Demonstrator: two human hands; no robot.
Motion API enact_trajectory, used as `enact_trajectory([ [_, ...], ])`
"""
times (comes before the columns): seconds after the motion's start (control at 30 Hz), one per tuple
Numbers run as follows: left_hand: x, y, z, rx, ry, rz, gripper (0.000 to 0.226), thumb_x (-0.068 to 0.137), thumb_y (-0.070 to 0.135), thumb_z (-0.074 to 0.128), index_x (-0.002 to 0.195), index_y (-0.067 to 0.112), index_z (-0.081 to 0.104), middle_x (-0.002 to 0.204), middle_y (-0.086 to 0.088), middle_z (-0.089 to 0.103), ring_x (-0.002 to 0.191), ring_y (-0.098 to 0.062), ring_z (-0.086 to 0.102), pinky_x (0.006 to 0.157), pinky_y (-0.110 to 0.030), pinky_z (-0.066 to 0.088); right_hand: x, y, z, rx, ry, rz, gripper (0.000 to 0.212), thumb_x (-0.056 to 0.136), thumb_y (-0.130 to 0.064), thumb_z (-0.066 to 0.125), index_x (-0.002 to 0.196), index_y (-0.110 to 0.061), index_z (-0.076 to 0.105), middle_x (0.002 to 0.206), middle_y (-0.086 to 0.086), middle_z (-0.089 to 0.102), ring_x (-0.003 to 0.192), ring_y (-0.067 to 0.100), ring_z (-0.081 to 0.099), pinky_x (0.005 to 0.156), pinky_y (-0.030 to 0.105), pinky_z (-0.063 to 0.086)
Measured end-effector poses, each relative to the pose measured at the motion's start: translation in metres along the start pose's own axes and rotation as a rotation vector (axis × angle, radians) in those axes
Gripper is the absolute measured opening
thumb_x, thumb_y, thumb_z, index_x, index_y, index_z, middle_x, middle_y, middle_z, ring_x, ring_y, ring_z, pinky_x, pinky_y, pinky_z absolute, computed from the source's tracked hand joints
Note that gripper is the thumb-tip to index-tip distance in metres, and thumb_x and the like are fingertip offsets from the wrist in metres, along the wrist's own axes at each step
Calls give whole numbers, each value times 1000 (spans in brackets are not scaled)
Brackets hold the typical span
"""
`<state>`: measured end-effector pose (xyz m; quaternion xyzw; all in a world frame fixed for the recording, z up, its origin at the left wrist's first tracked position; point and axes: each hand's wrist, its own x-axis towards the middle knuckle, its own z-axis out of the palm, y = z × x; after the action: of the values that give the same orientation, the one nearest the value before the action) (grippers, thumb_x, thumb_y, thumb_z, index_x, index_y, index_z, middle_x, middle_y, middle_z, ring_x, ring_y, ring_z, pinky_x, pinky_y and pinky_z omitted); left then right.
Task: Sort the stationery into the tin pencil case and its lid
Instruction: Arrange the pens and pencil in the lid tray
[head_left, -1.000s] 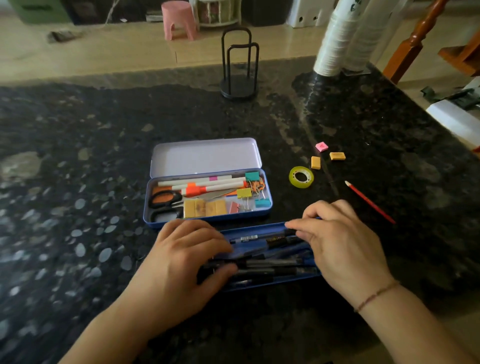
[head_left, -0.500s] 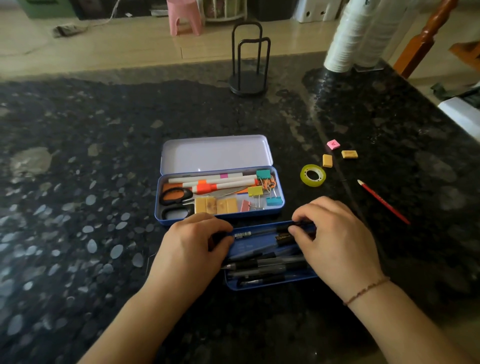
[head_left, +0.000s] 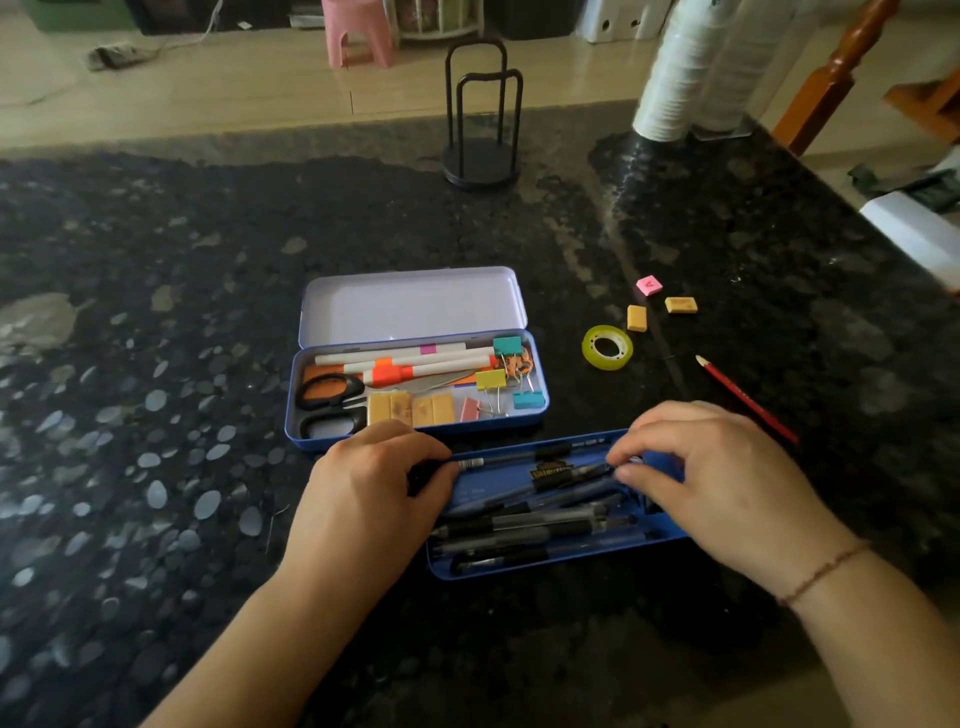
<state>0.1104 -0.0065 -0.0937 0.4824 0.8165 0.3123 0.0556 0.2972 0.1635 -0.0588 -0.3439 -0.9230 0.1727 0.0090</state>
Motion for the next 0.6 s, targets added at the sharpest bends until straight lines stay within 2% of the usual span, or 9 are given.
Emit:
enact_trajectory([
  [0.1,1,1,1,0,10,-8,6,74,19,79,79,20,76,77,9,68,65,-8,62,62,-33,56,3,-3,7,4,5,-42,13,83,-36,65,95,-38,69,94,-21,60,95,1,52,82,27,49],
  [0.3,2,1,-2,-21,2,-14,9,72,20,80,80,22,76,77,11,68,63,-5,61,64,-26,56,4,-5,15,-26,68,-90,12,86,-33,63,95,-35,70,90,-17,63,89,6,56,71,30,52],
  [0.43,1,-1,-5,-10,-25,-27,11,73,23,78,84,23,74,78,12,67,64,-4,60,64,-29,56,6,-4,16,-90,117,-141,10,87,-25,63,88,-33,68,87,-17,56,82,8,53,60,24,47],
  [0.53,1,2,-11,-32,40,-10,7,78,24,75,84,22,73,78,12,66,66,-7,62,65,-30,55,7,-2,11,-36,224,-173,11,88,-21,55,89,-26,64,94,-14,53,84,7,52,63,17,42],
  [0.6,2,11,-16,-104,87,27,8,83,26,71,88,20,73,83,11,68,76,-5,64,71,-24,54,7,-2,4,50,340,-244,15,91,-21,49,92,-19,65,98,-9,55,89,9,53,72,14,44],
])
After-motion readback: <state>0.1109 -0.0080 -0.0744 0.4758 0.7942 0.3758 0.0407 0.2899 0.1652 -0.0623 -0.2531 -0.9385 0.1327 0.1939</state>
